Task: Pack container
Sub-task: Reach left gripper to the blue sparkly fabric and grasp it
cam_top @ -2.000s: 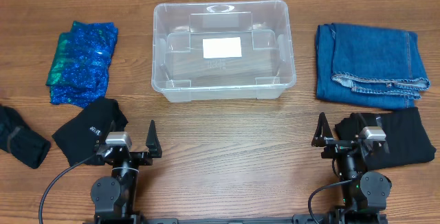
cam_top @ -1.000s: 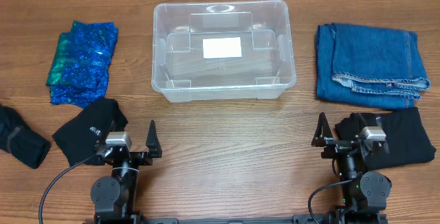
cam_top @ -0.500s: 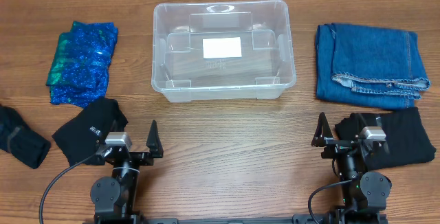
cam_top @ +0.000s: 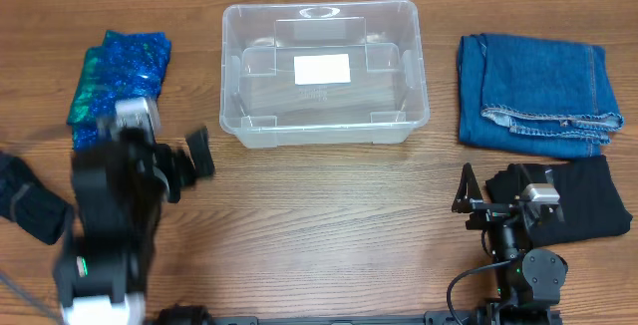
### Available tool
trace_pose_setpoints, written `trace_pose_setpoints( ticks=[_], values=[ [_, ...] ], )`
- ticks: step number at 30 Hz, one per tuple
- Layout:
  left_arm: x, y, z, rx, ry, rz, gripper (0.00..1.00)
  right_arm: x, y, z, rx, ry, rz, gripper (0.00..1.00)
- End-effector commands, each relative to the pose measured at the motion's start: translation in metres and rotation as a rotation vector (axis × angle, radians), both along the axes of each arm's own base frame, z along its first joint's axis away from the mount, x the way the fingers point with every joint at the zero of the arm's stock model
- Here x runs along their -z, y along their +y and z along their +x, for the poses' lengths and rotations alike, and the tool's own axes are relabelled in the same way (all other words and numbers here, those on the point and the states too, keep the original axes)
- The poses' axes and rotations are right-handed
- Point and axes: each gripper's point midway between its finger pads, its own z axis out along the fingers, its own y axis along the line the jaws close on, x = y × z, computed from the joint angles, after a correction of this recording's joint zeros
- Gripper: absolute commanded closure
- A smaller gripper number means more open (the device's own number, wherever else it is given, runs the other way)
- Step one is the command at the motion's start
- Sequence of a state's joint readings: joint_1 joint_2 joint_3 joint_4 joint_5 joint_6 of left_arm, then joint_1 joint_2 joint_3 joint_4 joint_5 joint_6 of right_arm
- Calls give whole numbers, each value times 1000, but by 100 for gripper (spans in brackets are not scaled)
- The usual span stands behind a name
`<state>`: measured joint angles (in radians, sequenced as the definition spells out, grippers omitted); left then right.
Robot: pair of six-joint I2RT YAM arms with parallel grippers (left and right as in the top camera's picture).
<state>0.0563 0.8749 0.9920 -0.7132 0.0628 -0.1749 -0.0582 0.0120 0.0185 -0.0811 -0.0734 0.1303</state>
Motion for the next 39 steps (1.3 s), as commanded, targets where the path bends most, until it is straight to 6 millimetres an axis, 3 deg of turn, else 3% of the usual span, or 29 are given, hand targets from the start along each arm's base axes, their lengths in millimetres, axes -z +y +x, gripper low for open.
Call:
trace_pose_setpoints(
  ticks=[1, 5, 9, 11, 12, 13, 14, 17, 20, 24, 30, 36, 39],
  values=[
    [-7, 43, 39, -108, 170, 123, 0, 2, -2, 0, 8, -2, -7, 0],
    [9, 82, 76, -177, 310, 133, 0, 2, -1, 0, 7, -2, -7, 0],
    [33, 125, 97, -279, 361, 190, 0, 2, -2, 0, 8, -2, -7, 0],
    [55, 136, 109, -248, 404, 219, 0, 2, -1, 0, 7, -2, -7, 0],
    [84, 143, 122, -188, 459, 259, 0, 2, -2, 0, 8, -2, -7, 0],
    [96, 141, 128, -142, 477, 275, 0, 2, -1, 0, 7, -2, -7, 0],
    [122, 136, 141, -17, 511, 318, 0, 2, -1, 0, 7, -2, -7, 0],
    [162, 134, 156, 106, 574, 429, 0, 2, -1, 0, 7, -2, -7, 0],
    [184, 147, 168, 56, 611, 522, 0, 2, -1, 0, 7, -2, -7, 0],
    [193, 156, 183, 33, 607, 628, 0, 2, -2, 0, 8, -2, -7, 0],
    [190, 165, 208, -18, 519, 687, 0, 2, -1, 0, 7, -2, -7, 0],
    [222, 151, 213, 45, 559, 695, 0, 2, -1, 0, 7, -2, -7, 0],
    [225, 141, 218, 63, 546, 700, 0, 2, -1, 0, 7, -2, -7, 0]
  ],
)
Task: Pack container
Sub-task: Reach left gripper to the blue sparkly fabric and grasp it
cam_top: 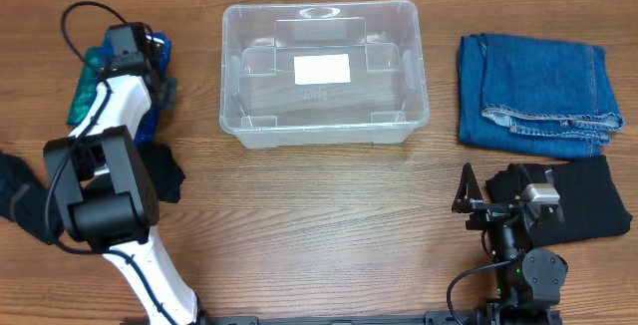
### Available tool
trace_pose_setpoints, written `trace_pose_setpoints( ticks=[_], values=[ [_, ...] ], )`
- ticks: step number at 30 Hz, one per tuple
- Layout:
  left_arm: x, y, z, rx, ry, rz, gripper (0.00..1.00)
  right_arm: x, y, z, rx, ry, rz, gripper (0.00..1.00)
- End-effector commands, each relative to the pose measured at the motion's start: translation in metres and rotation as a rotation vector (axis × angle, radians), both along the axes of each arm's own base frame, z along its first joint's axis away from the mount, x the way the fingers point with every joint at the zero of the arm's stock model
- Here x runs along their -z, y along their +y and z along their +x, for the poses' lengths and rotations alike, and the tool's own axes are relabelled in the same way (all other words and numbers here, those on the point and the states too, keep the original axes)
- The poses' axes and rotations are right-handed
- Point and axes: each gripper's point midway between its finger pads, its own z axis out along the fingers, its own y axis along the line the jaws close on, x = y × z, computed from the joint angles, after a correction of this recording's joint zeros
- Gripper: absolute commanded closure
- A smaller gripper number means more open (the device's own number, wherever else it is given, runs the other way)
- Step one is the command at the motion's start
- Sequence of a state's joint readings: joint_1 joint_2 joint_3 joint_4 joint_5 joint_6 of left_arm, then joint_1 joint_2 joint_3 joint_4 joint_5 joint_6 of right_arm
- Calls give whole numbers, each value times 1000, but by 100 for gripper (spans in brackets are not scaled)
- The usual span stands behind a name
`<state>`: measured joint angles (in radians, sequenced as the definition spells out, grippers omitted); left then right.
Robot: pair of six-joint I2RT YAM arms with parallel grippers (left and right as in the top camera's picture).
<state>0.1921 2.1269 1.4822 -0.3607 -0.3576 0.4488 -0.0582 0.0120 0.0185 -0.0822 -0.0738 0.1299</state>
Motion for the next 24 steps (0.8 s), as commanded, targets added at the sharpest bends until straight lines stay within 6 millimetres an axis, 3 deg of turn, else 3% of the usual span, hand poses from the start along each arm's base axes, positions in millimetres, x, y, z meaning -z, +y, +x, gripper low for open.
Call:
trace_pose_setpoints(
  ticks=[1, 6, 10, 15, 18, 19, 23, 24],
  values=[
    [0, -15, 14, 44, -13, 25, 0, 2, -2, 0, 8, -3, -7, 0],
    [22, -17, 13, 42, 23, 34, 0, 2, -2, 0, 8, -3, -7, 0],
    [39, 0, 5, -22, 69, 120, 1, 2, -2, 0, 8, -3, -7, 0],
    [42, 17, 0, -123, 44, 163, 3, 2, -2, 0, 8, -3, -7, 0],
    [41, 17, 0, -132, 41, 168, 28, 2, -2, 0, 8, -3, -7, 0],
    [41, 16, -2, -132, 52, 178, 45, 2, -2, 0, 8, -3, -7, 0],
    [39, 4, 1, -112, 55, 200, 84, 2, -2, 0, 8, -3, -7, 0],
    [39, 0, 2, -106, 54, 202, 89, 2, -2, 0, 8, -3, -7, 0]
  ],
)
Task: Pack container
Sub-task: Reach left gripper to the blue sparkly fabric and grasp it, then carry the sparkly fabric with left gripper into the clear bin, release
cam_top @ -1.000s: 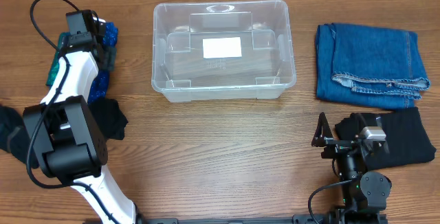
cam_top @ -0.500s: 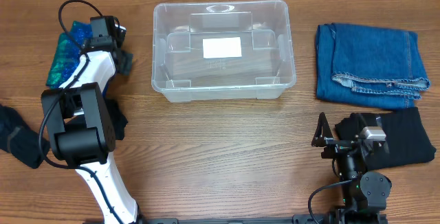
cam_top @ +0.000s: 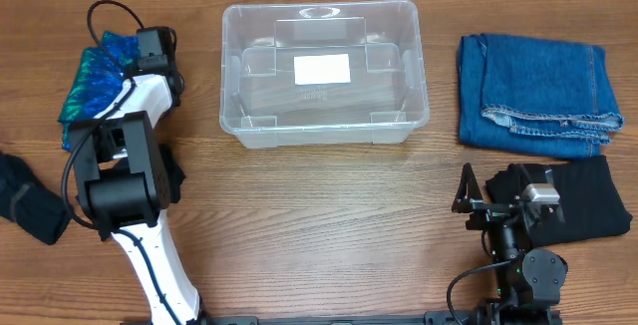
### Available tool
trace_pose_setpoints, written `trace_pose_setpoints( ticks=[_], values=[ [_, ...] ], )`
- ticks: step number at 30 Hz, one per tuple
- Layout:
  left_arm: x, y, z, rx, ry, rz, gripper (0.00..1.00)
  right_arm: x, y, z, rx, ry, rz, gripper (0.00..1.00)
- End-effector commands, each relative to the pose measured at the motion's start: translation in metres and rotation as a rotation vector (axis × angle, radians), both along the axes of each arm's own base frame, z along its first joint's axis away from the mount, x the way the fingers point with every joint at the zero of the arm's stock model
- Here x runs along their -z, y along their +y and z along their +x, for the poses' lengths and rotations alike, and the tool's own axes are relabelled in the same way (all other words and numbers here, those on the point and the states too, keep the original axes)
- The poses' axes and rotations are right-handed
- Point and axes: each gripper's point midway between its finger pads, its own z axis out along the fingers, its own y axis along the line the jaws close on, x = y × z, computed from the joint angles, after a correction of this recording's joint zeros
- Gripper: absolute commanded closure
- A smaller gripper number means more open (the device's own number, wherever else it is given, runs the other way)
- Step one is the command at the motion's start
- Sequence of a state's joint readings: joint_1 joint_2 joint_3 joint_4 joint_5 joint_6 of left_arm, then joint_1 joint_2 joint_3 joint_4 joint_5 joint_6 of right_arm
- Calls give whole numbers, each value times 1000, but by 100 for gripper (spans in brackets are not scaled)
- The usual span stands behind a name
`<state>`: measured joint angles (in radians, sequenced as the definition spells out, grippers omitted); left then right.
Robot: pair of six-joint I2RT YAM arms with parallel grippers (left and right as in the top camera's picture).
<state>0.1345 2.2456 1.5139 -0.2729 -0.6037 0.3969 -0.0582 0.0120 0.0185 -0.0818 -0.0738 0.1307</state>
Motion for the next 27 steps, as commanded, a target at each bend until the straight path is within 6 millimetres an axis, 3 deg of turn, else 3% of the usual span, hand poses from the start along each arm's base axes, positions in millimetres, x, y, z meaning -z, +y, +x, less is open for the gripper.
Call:
trace_pose_setpoints(
  ticks=[1, 5, 8, 9, 11, 13, 17, 19, 23, 27],
  values=[
    [17, -12, -6, 8, 50, 21, 93, 2, -2, 0, 7, -3, -7, 0],
    [8, -24, 0, 3, 26, 23, 96, 2, -2, 0, 7, -3, -7, 0],
    [-33, -32, 13, -22, -34, -25, 96, 2, -2, 0, 7, -3, -7, 0],
    [-68, -39, 24, -14, -89, -78, 96, 2, -2, 0, 7, -3, -7, 0],
    [-103, -43, 32, -2, -137, -109, 96, 2, -2, 0, 8, -3, -7, 0],
    [-157, -48, 38, 20, -204, -132, 96, 2, -2, 0, 8, -3, -7, 0],
    [-246, -53, 35, 45, -335, -152, 96, 2, -2, 0, 8, -3, -7, 0],
    [-277, -59, 30, 71, -391, -173, 96, 2, -2, 0, 8, -3, -7, 0],
    [-329, -94, 22, 284, -450, -247, 96, 2, -1, 0, 7, -3, -7, 0],
    [-368, -166, 7, 699, -430, -256, 96, 2, -2, 0, 7, -3, -7, 0]
  ],
)
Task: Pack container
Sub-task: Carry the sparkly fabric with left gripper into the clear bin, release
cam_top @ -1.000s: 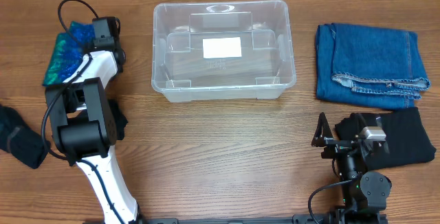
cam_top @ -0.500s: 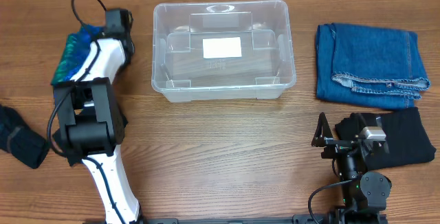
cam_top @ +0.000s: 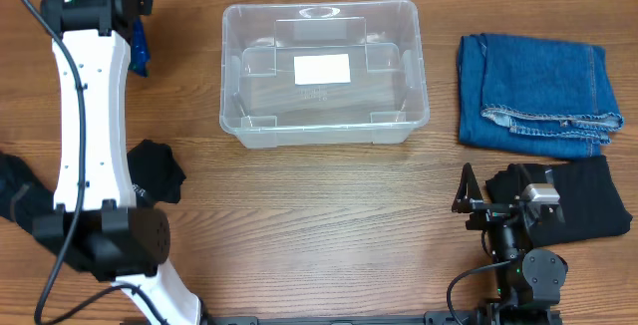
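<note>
The clear plastic container (cam_top: 324, 71) stands empty at the back middle of the table. My left arm (cam_top: 90, 96) reaches high toward the back left corner, its wrist at the top edge hiding the fingers. A strip of the blue sequined cloth (cam_top: 141, 51) hangs beside the arm, off the table, so the hidden gripper holds it. Folded jeans (cam_top: 538, 96) lie at the back right and a black garment (cam_top: 583, 205) lies in front of them. My right gripper (cam_top: 464, 190) rests beside that black garment, too small and dark to read.
Dark socks or small black cloths lie at the left: one at the table's left edge (cam_top: 20, 200), another (cam_top: 164, 170) just right of my left arm. The right arm's base (cam_top: 528, 265) sits at the front right.
My left arm has risen from the blue cloth toward the back left corner. The cloth is gone from its place on the table; only a strip shows by the arm.
My left arm was first low at the front left, near the blue cloth. Then its gripper was on the cloth's back end, and then on its right edge. Now the arm is up and the cloth is off the table. The right arm stayed still.
</note>
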### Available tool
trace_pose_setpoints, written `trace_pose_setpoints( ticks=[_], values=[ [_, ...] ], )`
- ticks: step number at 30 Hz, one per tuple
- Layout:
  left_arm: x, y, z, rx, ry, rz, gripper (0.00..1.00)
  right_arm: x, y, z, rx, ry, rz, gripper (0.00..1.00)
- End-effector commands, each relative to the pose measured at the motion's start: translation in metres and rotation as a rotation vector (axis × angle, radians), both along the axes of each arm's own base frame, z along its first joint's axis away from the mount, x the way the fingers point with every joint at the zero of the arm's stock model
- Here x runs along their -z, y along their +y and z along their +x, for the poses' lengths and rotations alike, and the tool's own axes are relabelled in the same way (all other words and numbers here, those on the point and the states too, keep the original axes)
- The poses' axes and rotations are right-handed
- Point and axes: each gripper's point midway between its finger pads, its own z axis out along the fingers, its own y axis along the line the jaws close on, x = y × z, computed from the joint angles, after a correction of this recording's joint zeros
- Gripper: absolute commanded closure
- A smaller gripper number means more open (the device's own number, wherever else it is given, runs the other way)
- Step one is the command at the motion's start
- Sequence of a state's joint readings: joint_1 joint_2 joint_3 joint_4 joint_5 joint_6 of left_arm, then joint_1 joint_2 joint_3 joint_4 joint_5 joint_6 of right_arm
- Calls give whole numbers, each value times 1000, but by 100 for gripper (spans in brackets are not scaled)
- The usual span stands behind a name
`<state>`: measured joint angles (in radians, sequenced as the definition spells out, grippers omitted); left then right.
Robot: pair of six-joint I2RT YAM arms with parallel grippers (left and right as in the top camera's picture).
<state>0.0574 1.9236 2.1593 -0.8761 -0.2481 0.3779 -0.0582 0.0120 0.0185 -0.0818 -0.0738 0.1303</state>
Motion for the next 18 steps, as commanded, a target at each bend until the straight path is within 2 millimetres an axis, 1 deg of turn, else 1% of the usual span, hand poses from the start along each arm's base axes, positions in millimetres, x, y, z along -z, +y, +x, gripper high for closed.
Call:
trace_pose_setpoints(
  ticks=[1, 3, 4, 8, 10, 12, 14, 16, 18],
  values=[
    [-64, -93, -20, 475, -105, 80, 96, 2, -2, 0, 8, -3, -7, 0],
    [-70, -123, -26, 585, -117, 134, 96, 2, -2, 0, 7, -3, -7, 0],
    [-71, -144, -29, 661, -117, 182, 96, 2, -2, 0, 7, -3, -7, 0],
    [-57, -213, -38, 915, -96, 368, 96, 2, -2, 0, 8, -3, -7, 0],
    [-50, -230, -38, 978, -84, 433, 96, 2, -2, 0, 7, -3, -7, 0],
    [-36, -245, -37, 1015, -53, 487, 96, 2, -2, 0, 7, -3, -7, 0],
    [-17, -251, -33, 1027, 2, 514, 96, 2, -2, 0, 7, -3, -7, 0],
    [1, -251, -29, 1038, 52, 516, 96, 2, -2, 0, 8, -3, -7, 0],
    [24, -252, -23, 1046, 108, 512, 96, 2, -2, 0, 8, -3, -7, 0]
  ],
)
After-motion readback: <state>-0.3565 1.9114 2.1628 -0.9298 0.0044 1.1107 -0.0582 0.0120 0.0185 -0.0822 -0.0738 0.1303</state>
